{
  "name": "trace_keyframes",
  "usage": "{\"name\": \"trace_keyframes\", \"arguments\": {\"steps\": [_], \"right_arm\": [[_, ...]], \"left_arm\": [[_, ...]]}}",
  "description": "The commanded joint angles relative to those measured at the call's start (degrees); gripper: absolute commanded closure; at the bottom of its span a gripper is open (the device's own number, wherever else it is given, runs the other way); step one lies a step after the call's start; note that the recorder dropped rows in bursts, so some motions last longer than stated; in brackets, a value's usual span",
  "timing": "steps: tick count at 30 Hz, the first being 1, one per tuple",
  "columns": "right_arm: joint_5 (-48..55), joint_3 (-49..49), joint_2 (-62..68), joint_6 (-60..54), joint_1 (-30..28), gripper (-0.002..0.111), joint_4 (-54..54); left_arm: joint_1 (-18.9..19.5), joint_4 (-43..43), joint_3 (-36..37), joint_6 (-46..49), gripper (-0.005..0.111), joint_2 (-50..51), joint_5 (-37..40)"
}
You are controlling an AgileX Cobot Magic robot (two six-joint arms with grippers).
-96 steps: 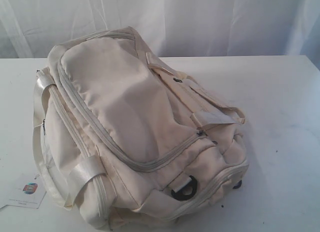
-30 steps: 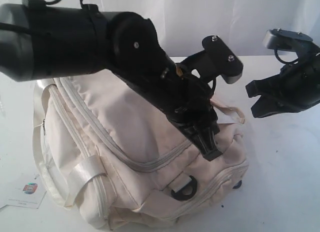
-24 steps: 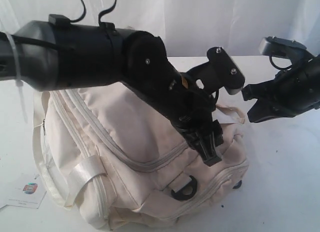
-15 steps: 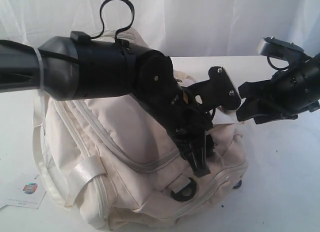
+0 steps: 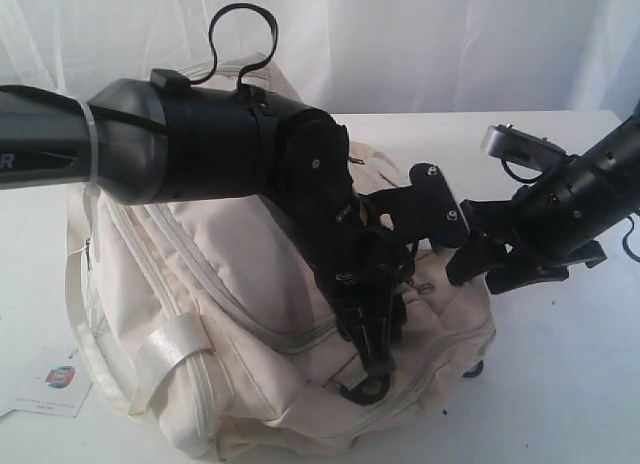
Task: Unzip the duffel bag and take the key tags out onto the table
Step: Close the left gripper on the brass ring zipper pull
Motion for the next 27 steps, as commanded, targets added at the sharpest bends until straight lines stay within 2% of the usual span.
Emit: {"name": "trace_keyframes", "arguments": {"steps": [1, 6, 15, 21, 27], "right_arm": [[0.21, 0.07, 1.02, 0.02, 0.11, 0.081, 0.43], [0.21, 0.07, 1.42, 0.02, 0.11, 0.108, 0.05], [0.03, 0.07, 1.42, 0.02, 0.11, 0.108, 0.05], [0.56, 0.07, 1.31, 0.02, 0.11, 0.108, -0.61], [0.56, 0.07, 1.31, 0.02, 0.11, 0.108, -1.0]], "left_arm": [[-0.13, -0.38, -0.14, -1.15, 0.049, 0.11, 3.62], [-0.13, -0.38, -0.14, -1.25, 0.049, -0.68, 3.35], [-0.13, -0.38, -6.49, -4.11, 0.049, -3.18, 2.64], [0.01, -0.38, -6.78, -4.11, 0.049, -2.33, -4.0], [0.01, -0.38, -6.78, -4.11, 0.049, 1.11, -4.3]]}}
